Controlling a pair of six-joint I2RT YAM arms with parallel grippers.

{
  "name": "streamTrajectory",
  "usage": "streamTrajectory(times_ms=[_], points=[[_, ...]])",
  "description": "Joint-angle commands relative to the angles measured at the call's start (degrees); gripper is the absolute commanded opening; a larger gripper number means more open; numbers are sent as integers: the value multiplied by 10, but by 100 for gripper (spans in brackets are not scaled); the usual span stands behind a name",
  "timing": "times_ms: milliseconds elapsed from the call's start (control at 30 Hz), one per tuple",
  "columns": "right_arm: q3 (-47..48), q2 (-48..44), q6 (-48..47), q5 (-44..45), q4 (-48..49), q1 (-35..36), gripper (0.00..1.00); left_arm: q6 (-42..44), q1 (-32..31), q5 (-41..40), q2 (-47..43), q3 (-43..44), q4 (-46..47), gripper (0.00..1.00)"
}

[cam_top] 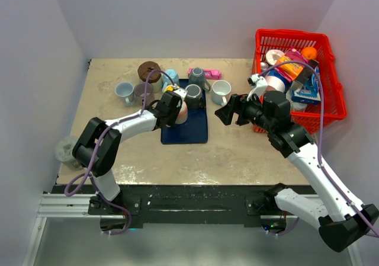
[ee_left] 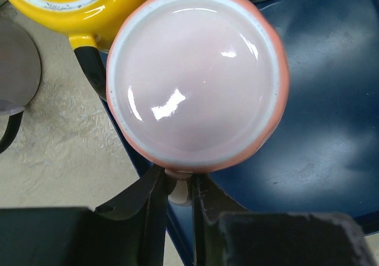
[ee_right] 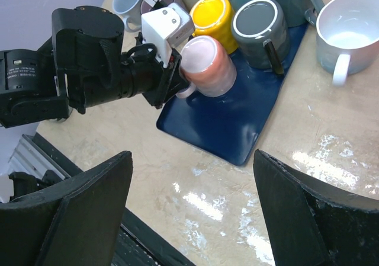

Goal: Turn the mug right side up

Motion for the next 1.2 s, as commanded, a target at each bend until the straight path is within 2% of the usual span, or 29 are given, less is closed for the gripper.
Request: streamTrajectory(times_ms=[0,133,200,267,400,567,700,767,967,1167], points=[[6,-6,5,11,6,1,86,-10,-4,-20,-17,-8,16,0],[10,-6,9,8,2,0,85,-30,-8,-10,-25,19,-18,0],[15,-3,11,-4,3,1,85,-61,-8,37,-33,32,-42,0],[20,1,15,-14,8,1,85,-94,-8,80,-68,28,-37,0],[21,8,37,-60,23,1,82,-131,-8,114,-139,24,-35,0],[9,2,70,-110,62,0,85,-185,-8,163,-212,22,-14,0],[-13,-12,98,-156,131,0,92,-231,-7,198,-276,19,43,0],[-21,-18,105,-181,151,0,99,-256,-7,212,-298,12,74,0],[-47,-33,147,-237,260,0,99,-330,-7,260,-341,6,223,0],[-59,-31,190,-229,348,1,97,-446,-7,313,-365,-35,368,0]])
